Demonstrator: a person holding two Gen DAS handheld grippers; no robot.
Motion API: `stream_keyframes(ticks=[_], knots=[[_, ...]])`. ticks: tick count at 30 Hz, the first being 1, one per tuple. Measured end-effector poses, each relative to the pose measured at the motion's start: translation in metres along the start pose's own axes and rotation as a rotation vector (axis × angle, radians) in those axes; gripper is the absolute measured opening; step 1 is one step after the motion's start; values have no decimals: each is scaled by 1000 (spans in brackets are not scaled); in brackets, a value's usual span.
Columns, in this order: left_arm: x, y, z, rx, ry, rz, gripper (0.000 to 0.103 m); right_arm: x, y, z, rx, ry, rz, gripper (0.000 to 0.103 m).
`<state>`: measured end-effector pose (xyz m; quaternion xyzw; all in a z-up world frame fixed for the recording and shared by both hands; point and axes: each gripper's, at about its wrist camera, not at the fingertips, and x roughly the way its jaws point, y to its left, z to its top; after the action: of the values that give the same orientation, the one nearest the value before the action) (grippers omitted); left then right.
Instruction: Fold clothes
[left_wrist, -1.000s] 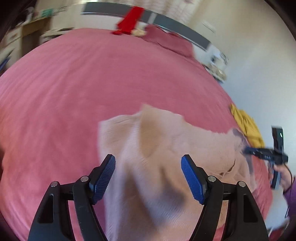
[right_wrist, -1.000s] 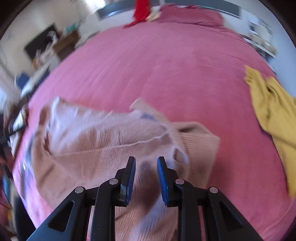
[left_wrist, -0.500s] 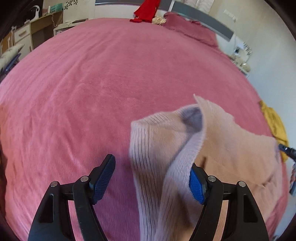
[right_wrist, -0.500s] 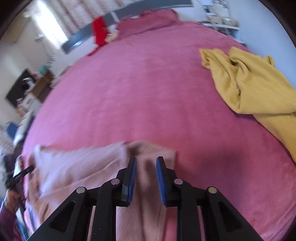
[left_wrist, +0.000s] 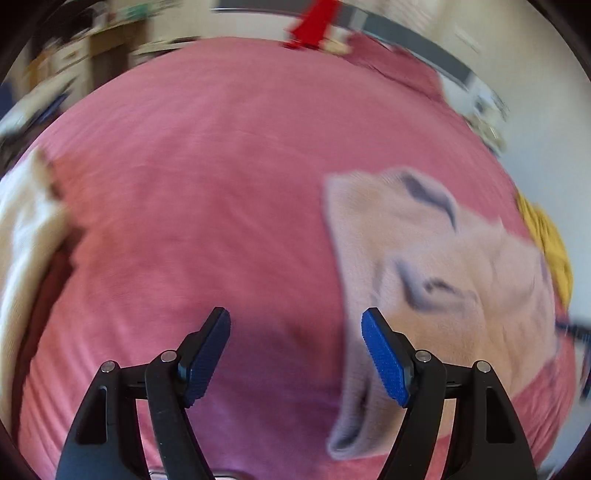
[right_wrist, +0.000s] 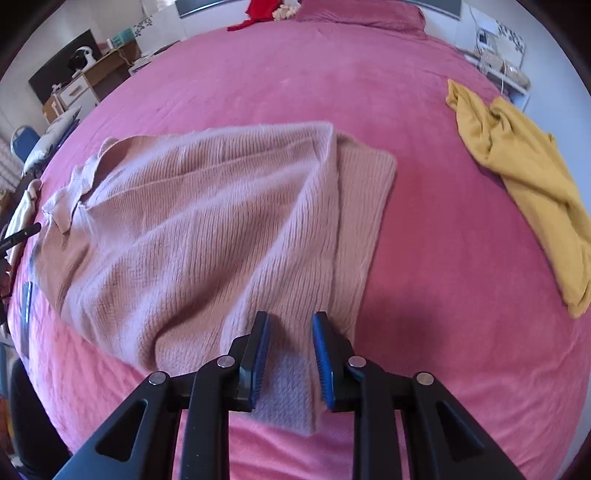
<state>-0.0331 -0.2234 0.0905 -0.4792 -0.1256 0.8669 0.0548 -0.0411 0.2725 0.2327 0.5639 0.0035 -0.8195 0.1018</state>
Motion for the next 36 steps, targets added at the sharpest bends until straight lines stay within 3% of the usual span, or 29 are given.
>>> stream_keyframes(ticks=[2,7,10,15,18,22,26,28,29,31,34,36], knots=[[0,3,-1,-5,32,-24,75,0,0,-1,16,2,-8,23],[32,-36,-10,177,170,-30,75,-2,5,-6,24,22,15,24],[37,-46,-19,248,163,4,79,1,14,-11,2,57,20,24],[28,-50,-12,260,173,69,79,8,23,-7,-17,97,0,24],[10,-51,-11,259,137,3,80,-6,22,-9,15,47,51,24],[18,-61,-22,316,194,-60,80,-7,22,-14,1,65,46,24],[41,-75,-30,341,243,-30,80,4,27,-16,12,120,113,26],[45,-75,-30,338,241,-12,80,11,32,-16,-4,151,101,26],[47,-76,-30,339,241,-5,80,12,33,-17,-4,155,100,23],[47,-76,-29,356,254,4,80,10,32,-17,20,144,123,6],[47,-76,-26,392,278,44,76,4,21,-19,78,145,149,3],[44,-73,-22,380,291,46,68,-3,17,-24,54,156,111,3]])
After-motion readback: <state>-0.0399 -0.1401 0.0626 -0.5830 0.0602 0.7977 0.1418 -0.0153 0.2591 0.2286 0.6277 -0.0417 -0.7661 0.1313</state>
